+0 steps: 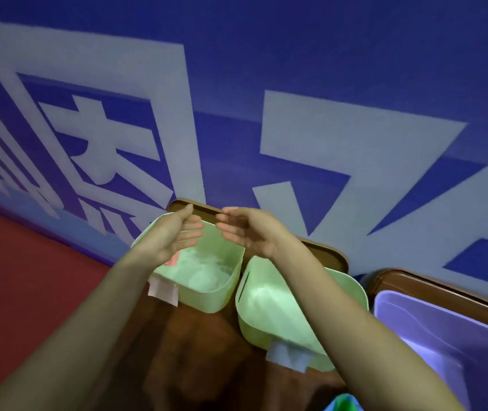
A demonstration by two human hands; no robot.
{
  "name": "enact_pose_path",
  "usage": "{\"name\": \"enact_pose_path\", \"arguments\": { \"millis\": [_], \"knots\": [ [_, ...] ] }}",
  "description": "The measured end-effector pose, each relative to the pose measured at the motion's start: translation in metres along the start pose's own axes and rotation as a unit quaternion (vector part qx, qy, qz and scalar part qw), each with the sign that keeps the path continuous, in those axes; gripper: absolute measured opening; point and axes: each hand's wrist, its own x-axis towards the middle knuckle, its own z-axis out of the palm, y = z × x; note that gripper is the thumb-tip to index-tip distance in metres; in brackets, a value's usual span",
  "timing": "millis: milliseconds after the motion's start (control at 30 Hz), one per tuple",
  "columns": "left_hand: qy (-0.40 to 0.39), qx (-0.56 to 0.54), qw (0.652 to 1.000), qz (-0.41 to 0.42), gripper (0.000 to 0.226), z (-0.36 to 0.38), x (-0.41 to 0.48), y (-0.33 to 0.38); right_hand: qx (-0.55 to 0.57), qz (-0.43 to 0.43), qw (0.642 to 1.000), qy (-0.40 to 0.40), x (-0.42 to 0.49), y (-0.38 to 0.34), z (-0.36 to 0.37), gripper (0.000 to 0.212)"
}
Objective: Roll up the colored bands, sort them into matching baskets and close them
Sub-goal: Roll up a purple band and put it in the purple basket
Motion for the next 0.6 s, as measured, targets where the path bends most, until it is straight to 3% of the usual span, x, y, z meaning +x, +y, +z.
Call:
{"name": "enact_pose_path", "arguments": {
  "millis": [167, 300, 400, 600],
  "knots": [
    [-0.089, -0.002, 0.991, 0.096, 0.022, 0.100, -0.109, 0.006, -0.003, -0.163, 0.985, 0.059, -0.145, -0.014, -0.072, 0.014],
    [-0.168, 0.008, 0.978, 0.127, 0.019, 0.186, -0.181, -0.027, -0.022, -0.232, 0.960, 0.158, -0.256, 0.008, -0.144, 0.014],
    [-0.216, 0.016, 0.969, 0.120, 0.011, 0.239, -0.217, -0.068, -0.037, -0.249, 0.941, 0.227, -0.318, 0.041, -0.196, 0.014],
    [-0.275, 0.083, 0.955, 0.065, 0.008, 0.308, -0.262, -0.186, 0.000, -0.200, 0.929, 0.313, -0.389, 0.129, -0.284, 0.009]
  ]
}}
